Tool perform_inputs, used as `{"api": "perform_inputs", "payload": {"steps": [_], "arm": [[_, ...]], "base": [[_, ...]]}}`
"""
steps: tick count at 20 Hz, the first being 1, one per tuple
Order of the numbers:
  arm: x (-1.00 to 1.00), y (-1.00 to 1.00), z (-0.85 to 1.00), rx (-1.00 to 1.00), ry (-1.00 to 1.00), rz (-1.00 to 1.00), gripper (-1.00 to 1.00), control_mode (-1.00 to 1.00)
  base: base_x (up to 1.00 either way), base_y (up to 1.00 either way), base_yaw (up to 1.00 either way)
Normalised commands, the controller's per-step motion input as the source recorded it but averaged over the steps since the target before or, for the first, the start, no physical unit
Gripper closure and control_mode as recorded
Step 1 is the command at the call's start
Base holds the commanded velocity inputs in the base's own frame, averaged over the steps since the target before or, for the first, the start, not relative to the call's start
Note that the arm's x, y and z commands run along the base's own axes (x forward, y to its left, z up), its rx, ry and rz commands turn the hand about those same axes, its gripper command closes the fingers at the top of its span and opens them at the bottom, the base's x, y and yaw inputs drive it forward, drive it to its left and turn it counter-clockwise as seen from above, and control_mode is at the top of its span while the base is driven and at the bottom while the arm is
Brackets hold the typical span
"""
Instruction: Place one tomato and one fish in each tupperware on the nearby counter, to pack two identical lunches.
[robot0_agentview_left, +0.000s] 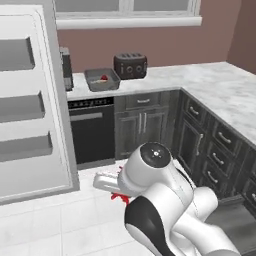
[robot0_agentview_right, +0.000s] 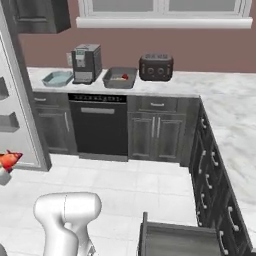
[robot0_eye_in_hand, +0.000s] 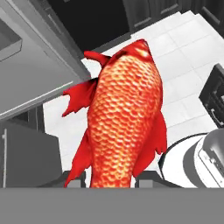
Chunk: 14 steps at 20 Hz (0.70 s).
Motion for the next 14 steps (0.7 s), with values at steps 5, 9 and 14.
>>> {"api": "perform_inputs", "payload": {"steps": [5,9,14], "arm": [[0.00,0.00,0.00,0.00,0.00,0.00,1.00,1.00],[0.00,0.00,0.00,0.00,0.00,0.00,1.00,1.00],[0.00,0.00,0.00,0.00,0.00,0.00,1.00,1.00]], "base": [[0.70,-0.99,-0.26],[1.00,-0.92,-0.07],[1.00,-0.81,-0.01]]}}
